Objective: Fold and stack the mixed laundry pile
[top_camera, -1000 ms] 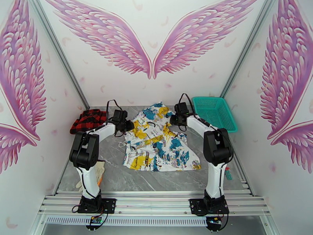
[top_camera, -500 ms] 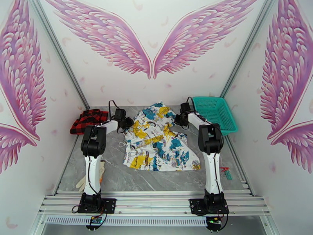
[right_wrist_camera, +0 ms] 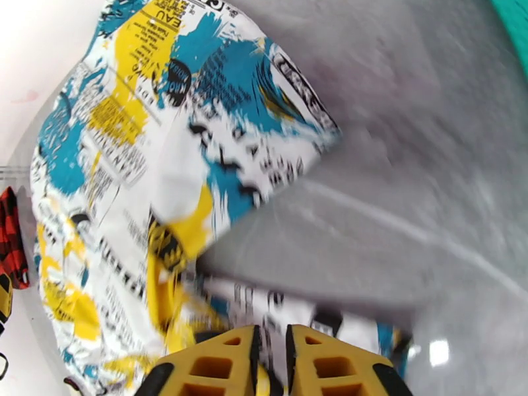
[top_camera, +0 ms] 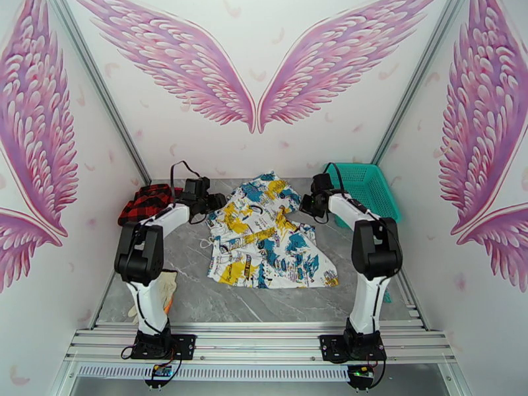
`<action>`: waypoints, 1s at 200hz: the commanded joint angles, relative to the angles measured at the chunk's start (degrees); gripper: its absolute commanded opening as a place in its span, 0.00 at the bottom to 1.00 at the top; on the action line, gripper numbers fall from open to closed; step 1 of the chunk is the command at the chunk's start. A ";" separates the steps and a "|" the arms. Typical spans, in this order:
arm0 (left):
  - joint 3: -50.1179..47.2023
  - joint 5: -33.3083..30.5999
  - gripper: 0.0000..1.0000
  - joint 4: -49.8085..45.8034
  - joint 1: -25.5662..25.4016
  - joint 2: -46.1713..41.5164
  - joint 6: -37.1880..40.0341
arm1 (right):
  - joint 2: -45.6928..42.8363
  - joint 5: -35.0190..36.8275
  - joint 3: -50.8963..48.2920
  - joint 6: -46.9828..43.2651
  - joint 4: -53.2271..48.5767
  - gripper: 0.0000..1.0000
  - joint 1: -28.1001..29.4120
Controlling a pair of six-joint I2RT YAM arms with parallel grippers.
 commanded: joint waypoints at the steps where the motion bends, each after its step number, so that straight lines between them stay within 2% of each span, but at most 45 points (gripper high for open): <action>1: -12.25 -6.79 0.58 -9.71 -2.67 -12.90 2.38 | -13.37 0.73 -13.87 1.67 -0.89 0.37 -0.48; 31: -26.75 -9.90 0.67 -16.98 -5.01 -25.92 -5.34 | -27.13 -0.23 -26.61 5.35 -11.31 0.47 -1.11; 54: -35.43 -8.23 0.67 -15.16 -5.75 -33.23 -11.09 | -32.81 -2.52 -34.48 7.38 -13.27 0.52 -4.81; 75: -39.75 -7.59 0.68 -14.33 -7.44 -34.82 -16.49 | -33.79 -9.04 -39.38 9.99 -12.89 0.57 -8.15; 97: -41.30 -8.42 0.74 -14.40 -9.74 -34.51 -18.43 | -35.59 -9.79 -42.78 11.58 -13.36 0.59 -9.22; 113: -42.37 -7.18 0.73 -10.31 -10.76 -33.27 -19.01 | -36.41 -9.19 -44.67 11.48 -13.33 0.60 -9.77; 144: -42.82 -5.63 0.59 -1.88 -11.06 -27.35 -20.56 | -35.84 -10.84 -49.18 12.08 -7.93 0.63 -12.60; 168: -41.93 -6.86 0.42 0.46 -11.22 -25.02 -20.95 | -35.92 -12.50 -50.19 13.32 -3.65 0.62 -13.57; 189: -40.81 -7.57 0.22 -0.34 -11.23 -25.58 -20.45 | -34.67 -13.37 -50.18 12.72 -2.94 0.55 -13.58; 200: -40.55 -8.12 0.14 -0.99 -11.23 -26.53 -19.99 | -34.79 -11.67 -50.23 12.06 -2.59 0.46 -13.65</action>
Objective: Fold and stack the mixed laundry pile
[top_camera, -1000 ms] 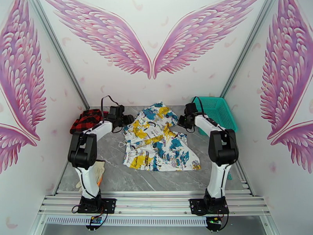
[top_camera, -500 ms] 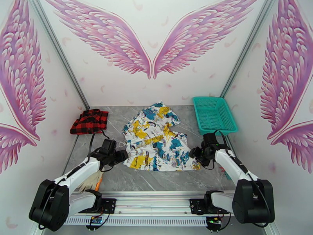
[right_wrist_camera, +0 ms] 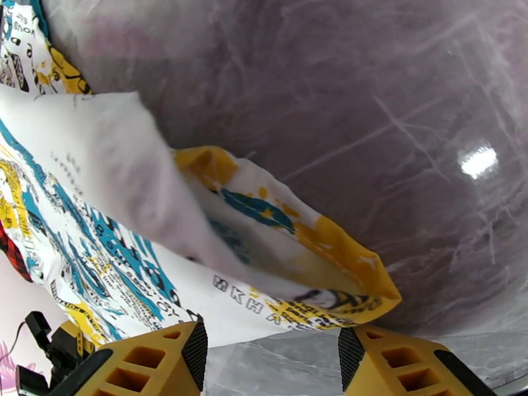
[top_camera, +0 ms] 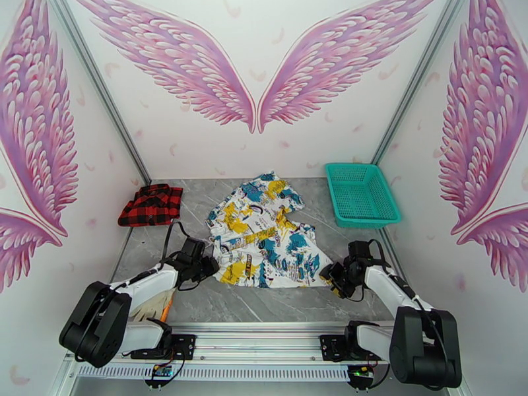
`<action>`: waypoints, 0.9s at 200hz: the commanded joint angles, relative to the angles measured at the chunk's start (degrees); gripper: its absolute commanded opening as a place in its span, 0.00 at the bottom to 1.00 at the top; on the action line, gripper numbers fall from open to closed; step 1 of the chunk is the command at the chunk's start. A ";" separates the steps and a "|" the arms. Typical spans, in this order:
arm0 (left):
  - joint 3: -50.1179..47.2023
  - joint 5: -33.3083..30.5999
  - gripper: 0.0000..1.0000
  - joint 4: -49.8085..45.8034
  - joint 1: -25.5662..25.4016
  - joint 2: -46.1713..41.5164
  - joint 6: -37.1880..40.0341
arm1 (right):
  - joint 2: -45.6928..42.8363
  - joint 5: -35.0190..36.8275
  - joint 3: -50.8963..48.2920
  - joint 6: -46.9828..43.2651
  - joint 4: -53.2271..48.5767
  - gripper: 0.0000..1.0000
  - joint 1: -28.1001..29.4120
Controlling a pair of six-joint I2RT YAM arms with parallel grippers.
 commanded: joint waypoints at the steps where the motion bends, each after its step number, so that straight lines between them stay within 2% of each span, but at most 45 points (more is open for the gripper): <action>1: 1.45 -1.06 0.13 1.32 -0.39 -1.37 0.08 | 0.49 0.09 -0.35 -0.34 3.43 0.46 -0.41; 18: 1.38 -1.97 0.00 0.52 -0.30 -3.68 0.60 | 0.27 4.20 0.31 -1.27 5.69 0.31 -0.26; 48: 3.09 -4.91 0.00 -3.79 -0.22 -10.85 2.62 | 0.37 5.56 0.93 -3.30 10.26 0.13 -0.26; 77: 5.85 -5.27 0.00 -10.97 -0.30 -15.90 5.08 | -2.47 6.68 3.75 -5.54 5.57 0.00 -0.29; 109: 7.50 -4.29 0.00 -20.06 -1.11 -20.76 5.52 | -11.03 8.66 8.15 -6.80 -3.99 0.00 -0.32; 152: 9.97 -6.94 0.00 -35.21 -2.68 -27.54 5.29 | -19.08 9.32 14.62 -8.64 -14.78 0.00 -0.22; 180: 9.25 -7.32 0.00 -34.69 -2.68 -27.51 6.45 | -19.28 7.97 17.36 -9.91 -16.60 0.00 0.00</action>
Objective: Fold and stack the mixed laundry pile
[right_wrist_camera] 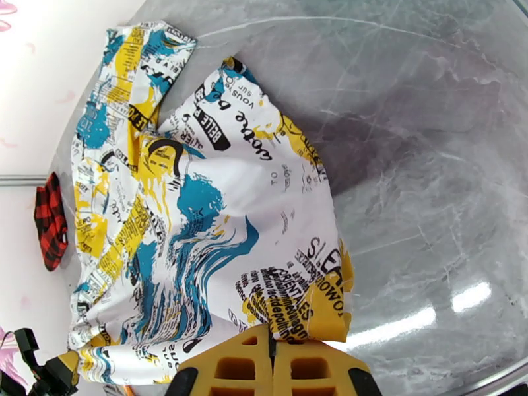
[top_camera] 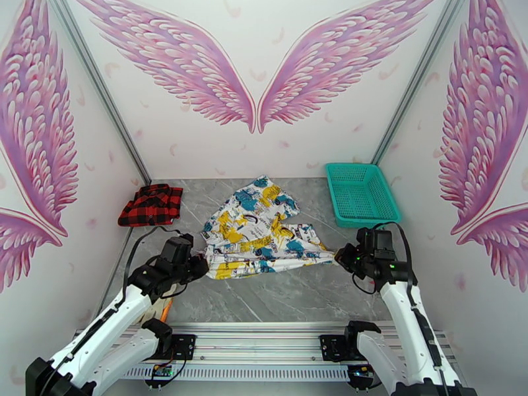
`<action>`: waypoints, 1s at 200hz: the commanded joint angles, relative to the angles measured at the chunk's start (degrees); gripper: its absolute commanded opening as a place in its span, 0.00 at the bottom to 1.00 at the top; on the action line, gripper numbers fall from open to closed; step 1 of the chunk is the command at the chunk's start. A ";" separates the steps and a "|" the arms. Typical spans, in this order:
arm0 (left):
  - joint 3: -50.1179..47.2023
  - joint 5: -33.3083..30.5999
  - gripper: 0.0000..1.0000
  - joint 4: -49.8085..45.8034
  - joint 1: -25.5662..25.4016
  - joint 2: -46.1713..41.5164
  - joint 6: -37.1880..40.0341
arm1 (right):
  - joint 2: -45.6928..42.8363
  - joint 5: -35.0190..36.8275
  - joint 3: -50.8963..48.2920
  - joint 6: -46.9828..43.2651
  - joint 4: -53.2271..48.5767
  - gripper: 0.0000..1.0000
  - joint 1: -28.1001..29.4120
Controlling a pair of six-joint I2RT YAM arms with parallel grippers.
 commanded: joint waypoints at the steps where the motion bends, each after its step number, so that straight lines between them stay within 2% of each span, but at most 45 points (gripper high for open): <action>1: 0.90 -4.20 0.00 -6.11 0.36 0.00 1.76 | 0.24 2.91 2.92 -2.41 -4.81 0.00 -0.19; 48: 5.23 -3.81 0.00 5.21 2.07 7.82 4.46 | 11.22 2.63 12.76 -2.30 3.13 0.00 3.54; 71: 7.30 1.29 0.00 12.48 6.72 13.61 5.73 | 21.14 5.44 22.87 -2.84 7.77 0.00 7.73; 96: 10.39 3.58 0.00 16.89 11.13 18.28 7.59 | 32.25 7.95 35.76 -3.86 12.29 0.00 12.91; 132: 14.76 7.59 0.00 22.32 17.39 26.36 8.26 | 48.32 7.32 53.48 -4.04 17.89 0.00 15.94; 151: 17.74 9.33 0.00 23.74 19.00 30.31 8.35 | 58.17 7.08 66.43 -5.49 17.32 0.00 17.88; 200: 21.26 13.34 0.00 27.66 21.57 40.95 7.00 | 87.95 1.84 106.24 -6.15 7.76 0.00 19.86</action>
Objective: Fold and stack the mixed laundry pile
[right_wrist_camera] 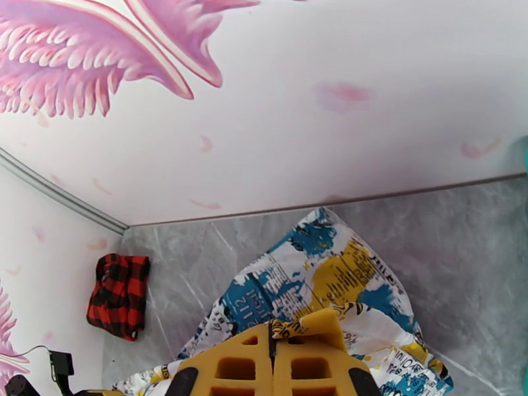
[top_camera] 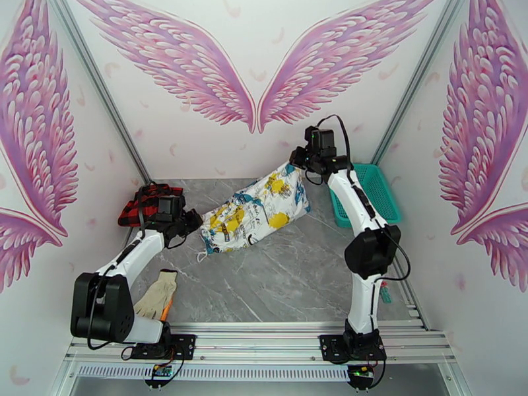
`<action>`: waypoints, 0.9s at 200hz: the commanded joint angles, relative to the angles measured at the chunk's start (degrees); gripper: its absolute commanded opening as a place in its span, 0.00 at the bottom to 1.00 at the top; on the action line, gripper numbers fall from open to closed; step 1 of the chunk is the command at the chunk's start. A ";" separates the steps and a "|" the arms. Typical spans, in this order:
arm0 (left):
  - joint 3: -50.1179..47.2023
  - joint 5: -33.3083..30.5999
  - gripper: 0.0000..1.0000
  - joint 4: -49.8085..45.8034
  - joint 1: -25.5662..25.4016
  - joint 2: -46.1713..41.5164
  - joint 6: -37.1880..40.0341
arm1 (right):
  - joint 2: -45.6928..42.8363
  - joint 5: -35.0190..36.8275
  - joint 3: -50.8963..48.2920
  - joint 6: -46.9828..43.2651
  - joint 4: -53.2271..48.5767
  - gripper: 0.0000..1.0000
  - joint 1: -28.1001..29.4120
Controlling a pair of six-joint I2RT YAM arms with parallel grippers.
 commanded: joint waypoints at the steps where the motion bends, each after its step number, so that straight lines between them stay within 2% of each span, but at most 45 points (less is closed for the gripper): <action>1: 1.85 3.58 0.00 3.42 1.45 4.13 -0.42 | 11.85 -2.74 14.54 -0.86 -5.38 0.00 0.67; 15: 1.73 4.35 0.00 5.17 2.23 6.42 -1.55 | 17.19 -3.07 18.88 0.34 -3.43 0.00 0.67; 69: 2.45 6.43 0.00 11.76 4.12 14.78 -6.62 | 27.82 -4.30 18.26 5.58 10.45 0.02 0.88; 75: 2.61 6.31 0.05 12.67 4.18 15.55 -7.11 | 29.03 -4.46 18.25 6.20 12.21 0.03 0.91; 84: 2.55 5.86 0.15 14.46 4.37 16.63 -8.02 | 30.57 -4.72 18.27 7.32 14.69 0.08 0.85; 104: 1.12 5.39 0.28 20.70 5.13 18.33 -10.95 | 33.67 -6.36 18.29 10.30 20.30 0.16 0.92; 115: 0.42 4.99 0.40 22.91 5.73 18.93 -12.57 | 35.08 -6.63 18.23 12.09 23.05 0.22 0.89; 126: 0.04 4.87 0.50 24.50 6.11 18.97 -13.27 | 35.95 -7.01 18.28 13.13 25.03 0.34 0.93; 146: -0.34 3.46 0.52 24.37 6.30 16.79 -12.62 | 36.07 -7.29 18.33 13.06 26.51 0.46 0.88; 160: 0.34 1.72 0.52 20.72 6.47 14.70 -10.86 | 34.96 -6.92 18.39 12.22 26.13 0.54 0.75; 180: 1.12 -2.76 0.56 13.43 6.53 10.38 -6.75 | 32.32 -7.14 18.39 10.17 24.13 0.58 0.48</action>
